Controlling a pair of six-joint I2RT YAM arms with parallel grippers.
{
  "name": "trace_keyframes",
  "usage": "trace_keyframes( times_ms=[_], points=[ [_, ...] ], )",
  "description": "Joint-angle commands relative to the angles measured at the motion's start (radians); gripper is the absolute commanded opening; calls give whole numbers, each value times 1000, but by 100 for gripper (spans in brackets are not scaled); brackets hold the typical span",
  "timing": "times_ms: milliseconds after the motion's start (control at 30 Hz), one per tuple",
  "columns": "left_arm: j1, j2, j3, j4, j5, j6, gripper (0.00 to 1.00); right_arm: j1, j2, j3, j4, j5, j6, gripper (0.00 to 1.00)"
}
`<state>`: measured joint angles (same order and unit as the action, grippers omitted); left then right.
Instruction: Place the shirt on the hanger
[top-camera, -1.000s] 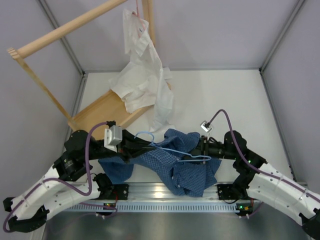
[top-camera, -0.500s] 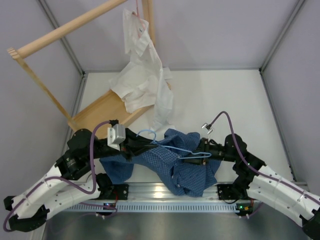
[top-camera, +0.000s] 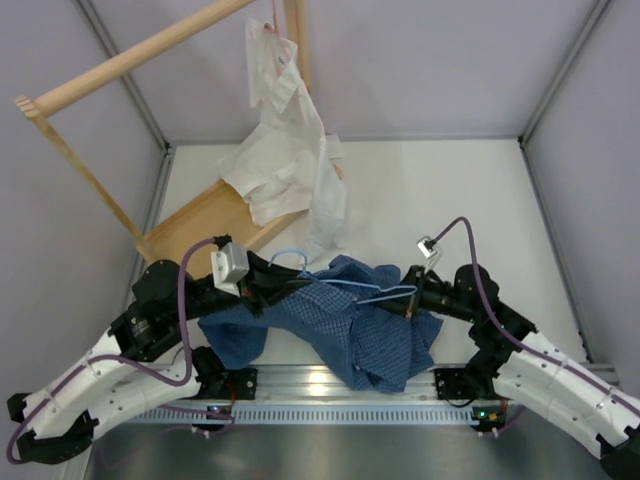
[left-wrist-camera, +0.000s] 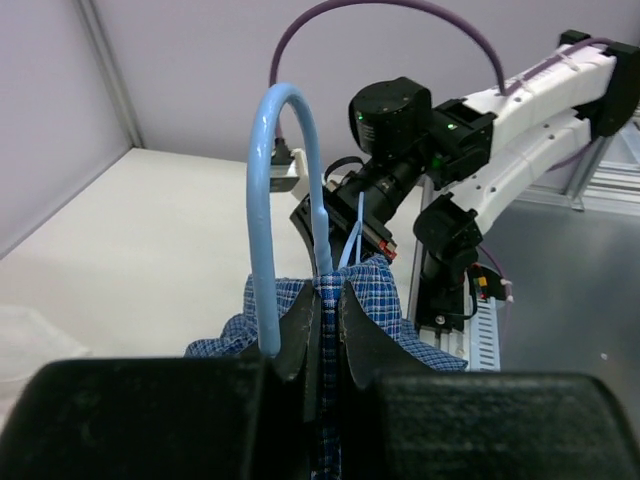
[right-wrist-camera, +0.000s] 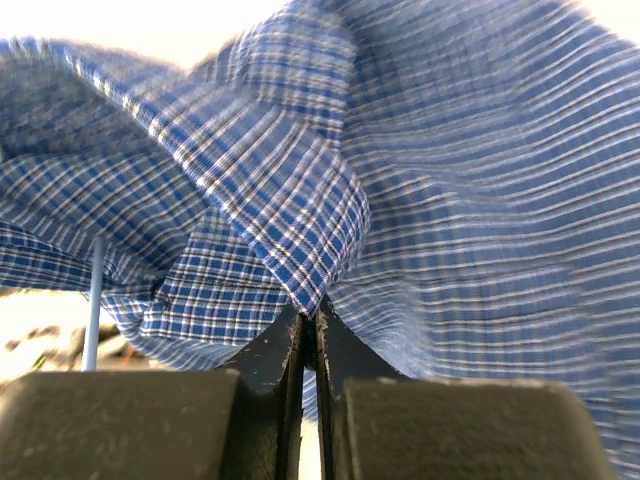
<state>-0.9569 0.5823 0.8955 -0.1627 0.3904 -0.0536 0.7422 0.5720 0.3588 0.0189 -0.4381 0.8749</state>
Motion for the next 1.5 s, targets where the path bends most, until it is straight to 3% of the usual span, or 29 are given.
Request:
trace_keyframes(
  times_ms=[0, 367, 567, 767, 967, 1200, 1467],
  points=[
    [0, -24, 25, 13, -137, 3, 0, -76, -9, 107, -158, 91, -106, 0],
    [0, -42, 17, -107, -431, -63, 0, -222, 121, 296, -275, 223, -244, 0],
    [0, -61, 33, -173, -490, -55, 0, -264, 219, 410, -292, 236, -295, 0],
    [0, -33, 46, -189, -553, -64, 0, -264, 275, 534, -309, 184, -356, 0],
    [0, 85, 117, -182, -711, -181, 0, -264, 221, 545, -284, 7, -358, 0],
    [0, 232, 197, -72, -697, -276, 0, -264, 172, 617, -303, -102, -363, 0],
    [0, 287, 174, 318, -561, -304, 0, -213, 117, 546, -209, -258, -283, 0]
  ],
)
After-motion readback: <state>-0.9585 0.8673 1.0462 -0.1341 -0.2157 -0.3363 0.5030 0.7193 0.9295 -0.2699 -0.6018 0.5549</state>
